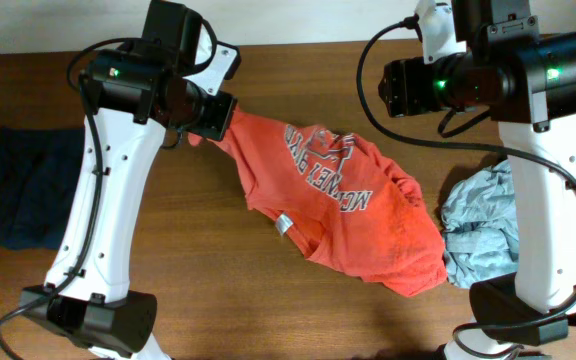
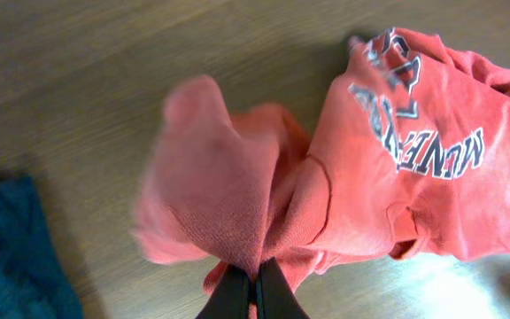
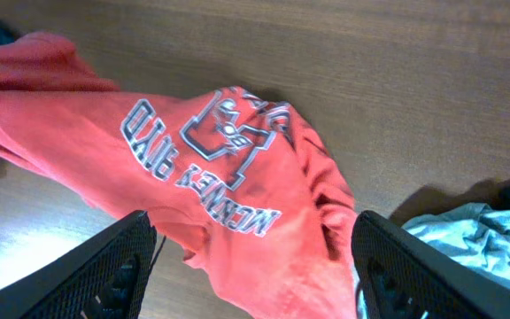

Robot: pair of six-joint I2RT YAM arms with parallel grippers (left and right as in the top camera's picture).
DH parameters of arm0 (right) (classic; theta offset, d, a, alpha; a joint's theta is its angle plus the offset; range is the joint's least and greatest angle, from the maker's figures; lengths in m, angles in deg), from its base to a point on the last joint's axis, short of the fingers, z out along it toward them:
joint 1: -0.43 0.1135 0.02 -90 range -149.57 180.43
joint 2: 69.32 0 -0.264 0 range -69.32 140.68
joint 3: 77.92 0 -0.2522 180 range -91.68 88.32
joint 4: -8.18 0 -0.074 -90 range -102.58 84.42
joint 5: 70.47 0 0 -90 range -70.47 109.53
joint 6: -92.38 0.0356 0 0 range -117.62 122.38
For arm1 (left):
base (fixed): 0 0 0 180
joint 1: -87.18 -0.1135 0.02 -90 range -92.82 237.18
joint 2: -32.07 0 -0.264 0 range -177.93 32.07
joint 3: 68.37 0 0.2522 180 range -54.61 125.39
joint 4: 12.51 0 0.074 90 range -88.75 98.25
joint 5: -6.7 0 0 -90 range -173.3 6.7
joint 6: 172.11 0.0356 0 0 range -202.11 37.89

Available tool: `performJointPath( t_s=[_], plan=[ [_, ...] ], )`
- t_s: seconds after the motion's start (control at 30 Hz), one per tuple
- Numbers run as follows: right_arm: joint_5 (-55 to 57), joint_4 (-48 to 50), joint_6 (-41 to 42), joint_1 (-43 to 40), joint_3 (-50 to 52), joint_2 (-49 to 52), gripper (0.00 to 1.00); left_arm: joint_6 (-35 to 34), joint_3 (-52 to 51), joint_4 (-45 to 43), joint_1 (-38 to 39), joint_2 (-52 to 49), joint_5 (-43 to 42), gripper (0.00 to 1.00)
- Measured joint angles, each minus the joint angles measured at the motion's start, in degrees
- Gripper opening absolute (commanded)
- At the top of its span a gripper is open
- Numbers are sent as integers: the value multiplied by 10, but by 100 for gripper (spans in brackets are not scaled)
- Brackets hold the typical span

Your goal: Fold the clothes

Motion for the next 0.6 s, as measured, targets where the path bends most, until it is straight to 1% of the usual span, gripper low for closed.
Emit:
performJointPath(
  t_s=[0.1, 0.17, 0.27, 0.33, 0.47, 0.6],
  plan=[
    [3, 0, 0, 0, 11, -2, 75, -18, 0, -7, -10, -2, 42, 1],
    [5, 0, 0, 0, 36, -5, 75, -39, 0, -19, -19, -2, 91, 0],
    [7, 9, 0, 0, 94, -8, 75, -56, -1, -43, -33, -2, 132, 1],
    [7, 22, 0, 0, 141, -9, 74, -63, -1, -59, -42, -2, 146, 1],
    [6, 43, -3, 0, 219, -8, 75, -68, -1, -63, -48, -2, 156, 0],
    [-36, 45, -51, 10, 285, -8, 77, -71, -1, -63, -49, -2, 160, 0]
  ],
)
